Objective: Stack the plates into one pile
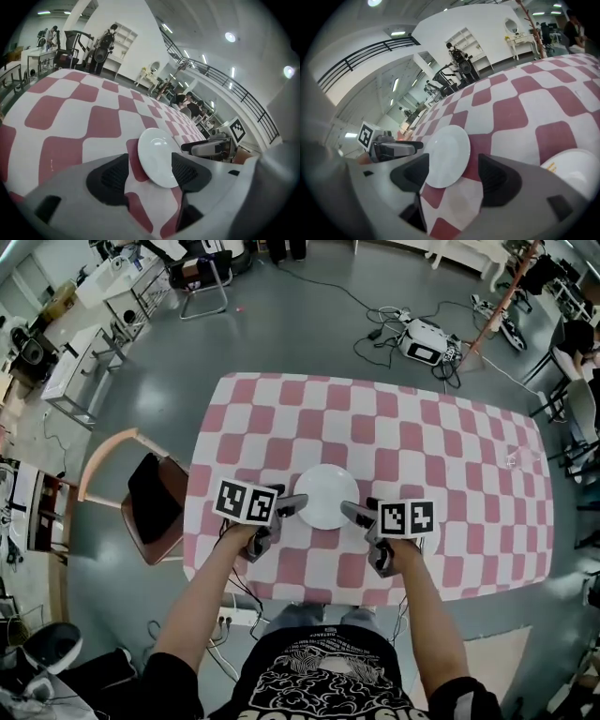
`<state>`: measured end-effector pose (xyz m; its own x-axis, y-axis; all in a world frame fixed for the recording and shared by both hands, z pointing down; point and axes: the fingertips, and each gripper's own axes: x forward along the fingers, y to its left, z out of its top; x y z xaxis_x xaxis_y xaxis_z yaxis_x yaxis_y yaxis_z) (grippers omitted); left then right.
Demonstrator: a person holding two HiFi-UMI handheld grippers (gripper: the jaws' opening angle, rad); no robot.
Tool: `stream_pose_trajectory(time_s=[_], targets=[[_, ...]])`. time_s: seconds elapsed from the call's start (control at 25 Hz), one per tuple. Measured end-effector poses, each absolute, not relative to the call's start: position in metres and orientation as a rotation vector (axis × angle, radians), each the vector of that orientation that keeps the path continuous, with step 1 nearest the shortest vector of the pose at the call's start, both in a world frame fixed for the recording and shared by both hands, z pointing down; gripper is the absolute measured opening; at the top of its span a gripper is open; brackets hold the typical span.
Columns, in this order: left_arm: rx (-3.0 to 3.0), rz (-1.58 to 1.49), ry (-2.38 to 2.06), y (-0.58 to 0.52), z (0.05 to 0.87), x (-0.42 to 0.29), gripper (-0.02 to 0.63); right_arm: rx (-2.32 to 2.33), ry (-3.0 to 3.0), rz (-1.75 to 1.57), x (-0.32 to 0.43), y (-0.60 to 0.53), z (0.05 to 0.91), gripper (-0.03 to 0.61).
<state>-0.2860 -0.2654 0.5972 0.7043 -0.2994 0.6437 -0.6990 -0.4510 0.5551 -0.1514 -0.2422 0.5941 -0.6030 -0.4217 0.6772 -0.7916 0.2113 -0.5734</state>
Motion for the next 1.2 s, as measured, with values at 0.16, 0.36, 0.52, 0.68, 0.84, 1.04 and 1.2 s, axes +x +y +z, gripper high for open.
stream_pose_trajectory(time_s=[0.16, 0.36, 0.52, 0.68, 0.84, 1.04, 1.2], targets=[[2.018, 0.592, -0.686, -0.264, 0.605, -0.284, 0.293, 1.15, -2.08, 1.374, -0.153, -0.241, 0.599, 0.331], [1.981, 0.566, -0.641, -0.269, 0.606, -0.282, 0.265, 1.153, -2.042, 1.418, -0.155, -0.242, 0.601, 0.327], [1.976, 0.579, -0.606, -0.272, 0.607, -0.276, 0.256, 1.142, -2.006, 1.43, -0.158, -0.243, 0.604, 0.316], [1.954, 0.574, -0.589, -0.272, 0.608, -0.274, 0.224, 1.149, -1.983, 1.446, -0.157, -0.243, 0.605, 0.308], [1.938, 0.579, -0.578, -0.272, 0.611, -0.272, 0.195, 1.133, -1.978, 1.479, -0.159, -0.242, 0.606, 0.271], [1.92, 0.593, -0.563, -0.271, 0.613, -0.269, 0.172, 1.135, -1.969, 1.515, -0.161, -0.242, 0.608, 0.256], [1.919, 0.605, -0.572, -0.271, 0.615, -0.271, 0.152, 1.167, -1.949, 1.557, -0.16, -0.243, 0.609, 0.238]])
